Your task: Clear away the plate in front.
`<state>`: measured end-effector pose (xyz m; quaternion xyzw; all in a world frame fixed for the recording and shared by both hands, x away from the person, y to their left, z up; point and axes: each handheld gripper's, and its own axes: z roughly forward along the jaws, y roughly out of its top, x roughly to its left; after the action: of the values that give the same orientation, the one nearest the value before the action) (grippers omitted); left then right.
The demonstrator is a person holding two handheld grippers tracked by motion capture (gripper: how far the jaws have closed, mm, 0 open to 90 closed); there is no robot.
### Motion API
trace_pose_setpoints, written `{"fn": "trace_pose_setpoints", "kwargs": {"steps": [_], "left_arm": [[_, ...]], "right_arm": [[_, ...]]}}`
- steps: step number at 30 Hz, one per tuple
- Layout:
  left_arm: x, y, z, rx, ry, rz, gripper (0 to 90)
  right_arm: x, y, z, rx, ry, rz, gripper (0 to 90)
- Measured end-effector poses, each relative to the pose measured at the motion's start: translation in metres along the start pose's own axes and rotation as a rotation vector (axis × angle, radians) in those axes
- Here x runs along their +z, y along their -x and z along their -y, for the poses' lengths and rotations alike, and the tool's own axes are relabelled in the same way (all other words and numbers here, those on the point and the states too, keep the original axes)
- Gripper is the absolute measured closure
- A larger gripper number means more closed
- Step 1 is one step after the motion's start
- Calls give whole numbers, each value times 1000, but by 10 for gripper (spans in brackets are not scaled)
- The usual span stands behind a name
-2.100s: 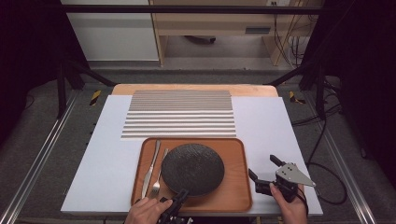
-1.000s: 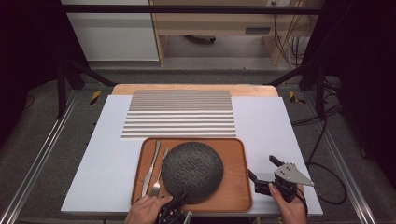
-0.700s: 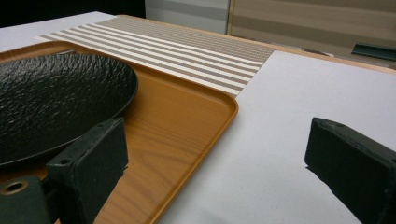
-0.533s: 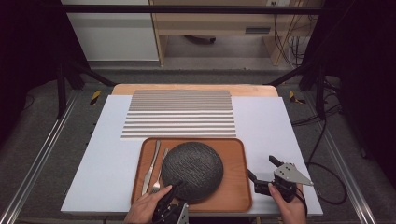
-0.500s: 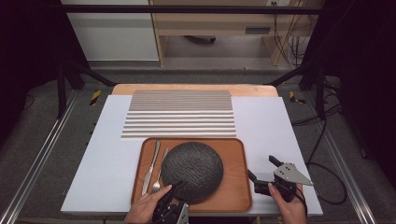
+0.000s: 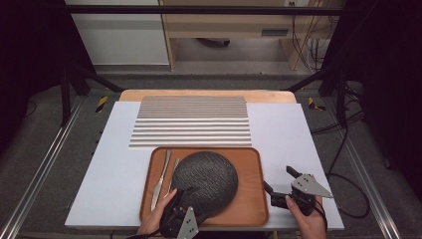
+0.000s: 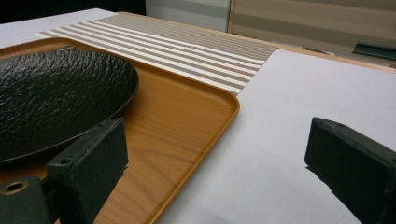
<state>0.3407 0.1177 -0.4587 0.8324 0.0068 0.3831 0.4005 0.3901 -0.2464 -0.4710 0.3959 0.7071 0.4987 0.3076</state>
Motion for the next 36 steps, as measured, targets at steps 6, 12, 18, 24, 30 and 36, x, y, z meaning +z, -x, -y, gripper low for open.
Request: {"fn": "trace_pose_setpoints", "kwargs": {"steps": [6,12,18,24,30,36], "left_arm": [[0,-5,4,-49,-2,-39,133],[2,-4,4,-66,-16,-83,115],[4,-5,6,-78,-27,-85,98],[5,-6,8,-88,-25,-92,95],[4,-9,11,-111,-26,-99,87],[2,-16,14,-151,-21,-112,86]], "right_arm": [[0,0,0,-2,-1,0,61],[1,-1,0,-2,-4,-3,60],[1,-1,0,0,-3,-3,55],[1,-1,0,7,-4,-6,47],[0,-2,0,5,-2,-13,41],[0,-1,-1,8,-1,-17,40]]}}
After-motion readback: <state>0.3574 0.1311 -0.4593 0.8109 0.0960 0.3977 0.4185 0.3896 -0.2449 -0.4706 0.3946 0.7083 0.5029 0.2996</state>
